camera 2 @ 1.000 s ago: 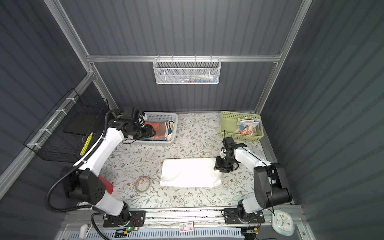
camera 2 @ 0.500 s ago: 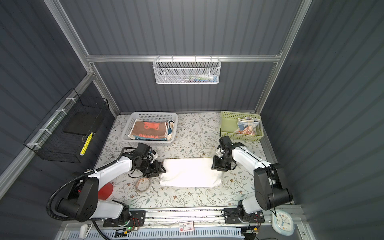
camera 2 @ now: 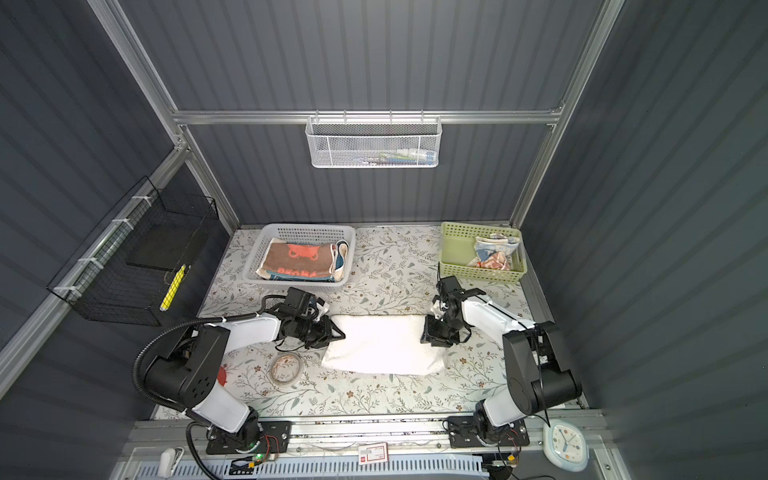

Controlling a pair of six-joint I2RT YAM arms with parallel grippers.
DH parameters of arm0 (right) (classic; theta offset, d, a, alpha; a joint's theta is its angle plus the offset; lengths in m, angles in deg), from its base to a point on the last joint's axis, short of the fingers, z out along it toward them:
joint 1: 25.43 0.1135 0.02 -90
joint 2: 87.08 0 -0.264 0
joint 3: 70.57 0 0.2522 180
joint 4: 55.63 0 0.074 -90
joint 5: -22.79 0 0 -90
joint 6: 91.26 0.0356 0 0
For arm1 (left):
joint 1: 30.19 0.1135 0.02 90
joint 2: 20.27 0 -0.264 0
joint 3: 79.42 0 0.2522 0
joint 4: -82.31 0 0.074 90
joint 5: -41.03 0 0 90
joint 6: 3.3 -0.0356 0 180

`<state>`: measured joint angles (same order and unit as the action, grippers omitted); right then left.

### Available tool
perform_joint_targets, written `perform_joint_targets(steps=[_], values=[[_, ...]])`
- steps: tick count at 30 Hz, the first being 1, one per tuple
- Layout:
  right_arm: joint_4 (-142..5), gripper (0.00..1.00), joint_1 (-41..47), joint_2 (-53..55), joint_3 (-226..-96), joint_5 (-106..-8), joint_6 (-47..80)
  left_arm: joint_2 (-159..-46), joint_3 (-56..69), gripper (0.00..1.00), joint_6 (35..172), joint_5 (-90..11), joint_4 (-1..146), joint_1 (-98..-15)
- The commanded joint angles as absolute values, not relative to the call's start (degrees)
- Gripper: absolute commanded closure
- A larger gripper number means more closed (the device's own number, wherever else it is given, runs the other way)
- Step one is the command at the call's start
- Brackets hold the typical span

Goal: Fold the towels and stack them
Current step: 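Bring left gripper back to the white towel while right gripper holds it, then lift the folded white towel with left gripper and carry it to the white basket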

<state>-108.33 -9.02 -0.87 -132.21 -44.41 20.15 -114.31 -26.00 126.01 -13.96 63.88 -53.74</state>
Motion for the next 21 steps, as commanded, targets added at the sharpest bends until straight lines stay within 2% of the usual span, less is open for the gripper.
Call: perform_joint_targets(steps=[1,3,14,17,21], values=[[-107.98,0.62,-8.81,-5.16,-132.47,-45.07,19.71,-116.59,-22.82,0.9,125.43,-15.12,63.3,-54.18],[-107.39,0.62,-8.81,-7.62,-132.78,-45.4,19.58,-116.85,-18.58,1.0,122.91,-15.94,59.28,-54.35],[-106.77,0.63,-9.34,-14.13,-133.14,-51.57,18.65,-125.58,26.43,1.0,100.25,-24.01,20.11,-55.5],[-106.19,0.63,-9.91,-14.62,-132.85,-51.33,18.39,-128.15,35.6,1.0,97.43,-23.6,14.24,-55.5],[-106.63,0.63,-10.48,-13.4,-133.02,-50.56,17.15,-130.08,41.69,1.0,96.71,-23.46,11.25,-55.48]])
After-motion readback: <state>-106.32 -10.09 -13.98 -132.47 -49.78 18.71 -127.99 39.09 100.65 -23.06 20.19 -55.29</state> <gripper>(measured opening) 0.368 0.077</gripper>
